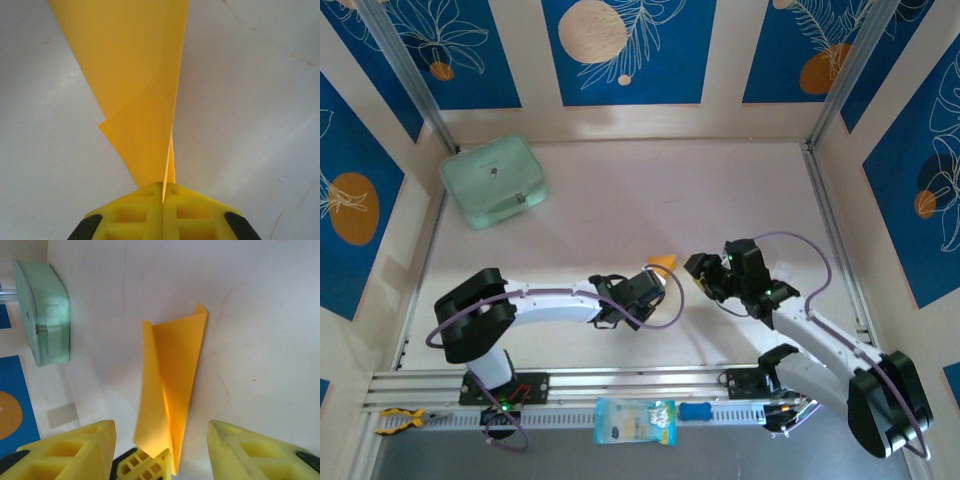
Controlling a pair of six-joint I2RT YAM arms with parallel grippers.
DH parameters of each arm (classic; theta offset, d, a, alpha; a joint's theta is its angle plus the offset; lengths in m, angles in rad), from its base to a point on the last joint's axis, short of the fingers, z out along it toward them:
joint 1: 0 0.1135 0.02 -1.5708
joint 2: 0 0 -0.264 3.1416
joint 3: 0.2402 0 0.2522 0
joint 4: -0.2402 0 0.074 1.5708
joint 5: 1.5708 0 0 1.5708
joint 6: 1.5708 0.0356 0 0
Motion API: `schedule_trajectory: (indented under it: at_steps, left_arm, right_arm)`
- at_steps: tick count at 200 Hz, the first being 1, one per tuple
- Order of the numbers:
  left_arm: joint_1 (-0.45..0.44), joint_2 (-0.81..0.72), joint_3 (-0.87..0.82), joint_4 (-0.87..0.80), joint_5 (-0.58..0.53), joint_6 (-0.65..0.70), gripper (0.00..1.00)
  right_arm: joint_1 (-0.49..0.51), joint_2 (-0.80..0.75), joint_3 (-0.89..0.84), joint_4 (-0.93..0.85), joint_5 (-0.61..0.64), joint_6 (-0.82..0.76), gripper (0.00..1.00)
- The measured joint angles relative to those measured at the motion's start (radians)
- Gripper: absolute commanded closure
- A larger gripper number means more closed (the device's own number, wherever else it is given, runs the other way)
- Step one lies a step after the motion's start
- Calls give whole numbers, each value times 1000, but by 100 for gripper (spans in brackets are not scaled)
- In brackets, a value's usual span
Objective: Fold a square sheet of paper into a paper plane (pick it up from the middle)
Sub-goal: Fold the wing for the fifth time at the center of the table.
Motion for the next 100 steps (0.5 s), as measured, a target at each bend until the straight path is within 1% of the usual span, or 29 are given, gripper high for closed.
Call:
schedule_trajectory:
  at_steps: [23,43,100]
  left_arm:
    - [4,1,0,13,2,-1,93]
    - [6,16,2,18,10,-1,93]
    - [16,37,2,64,50,-2,92]
  right_arm:
    - [-1,-75,-52,-31,9,9,48]
    - [-1,-111,-86,-45,11,20,48]
    - [3,-125,-95,-55,11,31,48]
